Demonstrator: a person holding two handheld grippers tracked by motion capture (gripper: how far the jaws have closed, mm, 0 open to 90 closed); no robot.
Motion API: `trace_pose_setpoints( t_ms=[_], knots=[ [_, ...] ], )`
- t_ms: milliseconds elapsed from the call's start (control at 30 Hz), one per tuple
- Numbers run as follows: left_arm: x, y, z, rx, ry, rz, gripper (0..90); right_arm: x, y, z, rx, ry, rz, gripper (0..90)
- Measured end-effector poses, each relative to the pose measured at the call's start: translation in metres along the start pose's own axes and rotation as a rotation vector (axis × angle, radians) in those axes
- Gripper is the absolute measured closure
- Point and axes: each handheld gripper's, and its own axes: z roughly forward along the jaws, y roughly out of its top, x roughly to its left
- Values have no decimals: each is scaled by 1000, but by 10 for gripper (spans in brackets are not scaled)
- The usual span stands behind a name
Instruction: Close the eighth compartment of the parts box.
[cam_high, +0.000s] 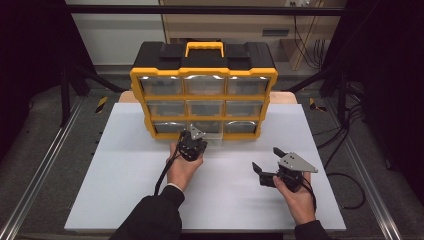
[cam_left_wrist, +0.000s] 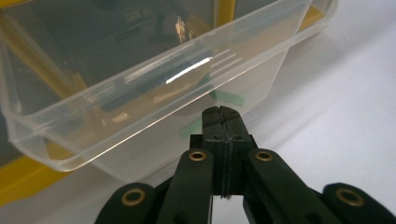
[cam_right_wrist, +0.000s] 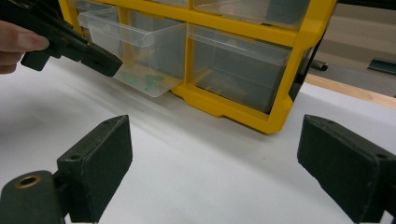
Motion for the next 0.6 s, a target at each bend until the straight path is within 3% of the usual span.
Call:
trace_pose_setpoints(
  t_ms=[100,167,400,500,600],
  knots=[
    [0,1,1,-5,-1,-9,899,0,0,0,3,-8,0,103],
    [1,1,0,7,1,7,899,1,0,-1,-9,2,-1,101],
    [1,3,-1,-5,14,18,899,5,1,-3,-23,-15,-51,98],
    [2,3,-1,-13,18,5,899,6,2,-4,-28,-23,-46,98],
    [3,4,-2,0,15,25,899,6,2,-3,-25,-23,-51,99]
  ],
)
